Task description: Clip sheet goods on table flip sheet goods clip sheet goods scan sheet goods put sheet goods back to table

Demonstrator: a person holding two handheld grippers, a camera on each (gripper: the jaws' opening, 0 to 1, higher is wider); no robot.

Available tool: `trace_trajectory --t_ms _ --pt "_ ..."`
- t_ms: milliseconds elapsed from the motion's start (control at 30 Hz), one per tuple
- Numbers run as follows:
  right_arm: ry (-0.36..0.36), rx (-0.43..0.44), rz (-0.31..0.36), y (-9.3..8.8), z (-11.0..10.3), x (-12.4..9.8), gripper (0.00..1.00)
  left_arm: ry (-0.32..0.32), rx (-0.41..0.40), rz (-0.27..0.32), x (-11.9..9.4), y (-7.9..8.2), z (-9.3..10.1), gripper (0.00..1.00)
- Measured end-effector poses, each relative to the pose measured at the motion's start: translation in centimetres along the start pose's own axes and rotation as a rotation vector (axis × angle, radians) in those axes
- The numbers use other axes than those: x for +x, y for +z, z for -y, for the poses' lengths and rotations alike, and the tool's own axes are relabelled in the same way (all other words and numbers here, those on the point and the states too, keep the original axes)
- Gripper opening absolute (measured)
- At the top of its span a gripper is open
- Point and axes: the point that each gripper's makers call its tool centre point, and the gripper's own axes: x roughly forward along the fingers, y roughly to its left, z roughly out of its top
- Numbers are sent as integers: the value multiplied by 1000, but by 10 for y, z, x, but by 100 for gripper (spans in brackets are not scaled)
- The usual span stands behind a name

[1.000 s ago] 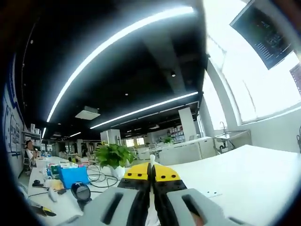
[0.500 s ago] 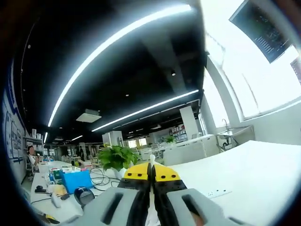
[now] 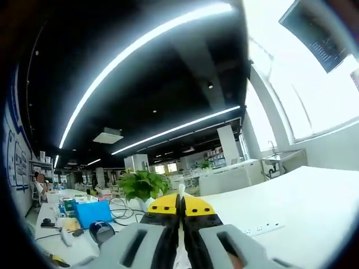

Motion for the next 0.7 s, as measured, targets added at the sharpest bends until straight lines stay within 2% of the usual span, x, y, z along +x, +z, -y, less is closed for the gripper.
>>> trace_trajectory --t_ms 200,700 --pt "16 -10 4 1 -12 8 0 -2 -2 2 0 1 0 55" --pt "46 -13 -19 -17 -38 23 0 0 -5 4 -1 1 -1 55"
